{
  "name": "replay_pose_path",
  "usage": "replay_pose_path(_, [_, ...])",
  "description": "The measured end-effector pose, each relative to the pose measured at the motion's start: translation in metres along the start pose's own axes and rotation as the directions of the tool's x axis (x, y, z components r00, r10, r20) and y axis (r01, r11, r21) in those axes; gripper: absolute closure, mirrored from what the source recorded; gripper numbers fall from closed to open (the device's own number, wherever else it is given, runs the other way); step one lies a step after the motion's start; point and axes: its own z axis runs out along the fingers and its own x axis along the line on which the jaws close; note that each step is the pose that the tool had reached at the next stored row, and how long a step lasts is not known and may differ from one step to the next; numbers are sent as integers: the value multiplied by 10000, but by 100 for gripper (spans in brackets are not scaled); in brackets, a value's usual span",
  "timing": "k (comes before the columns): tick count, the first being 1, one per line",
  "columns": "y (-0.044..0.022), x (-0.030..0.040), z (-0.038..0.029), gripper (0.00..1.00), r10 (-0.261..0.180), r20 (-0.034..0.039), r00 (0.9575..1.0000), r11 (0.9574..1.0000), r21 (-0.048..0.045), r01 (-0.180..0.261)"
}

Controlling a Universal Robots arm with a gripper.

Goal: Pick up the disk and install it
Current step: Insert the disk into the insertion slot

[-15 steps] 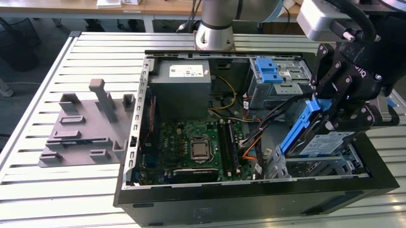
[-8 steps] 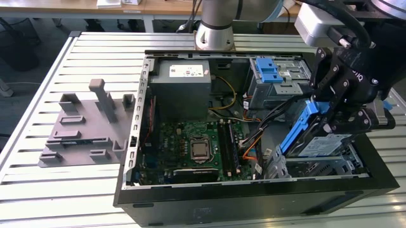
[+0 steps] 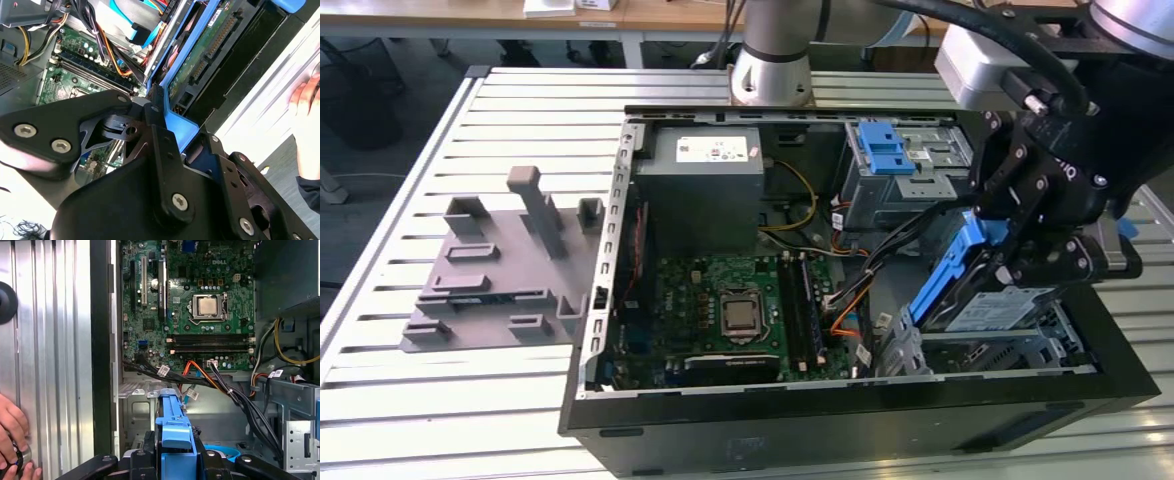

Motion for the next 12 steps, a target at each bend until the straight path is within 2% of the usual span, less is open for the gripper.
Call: replay_pose_path(12, [0, 3, 67, 64, 0, 1, 10000, 10000, 0, 0])
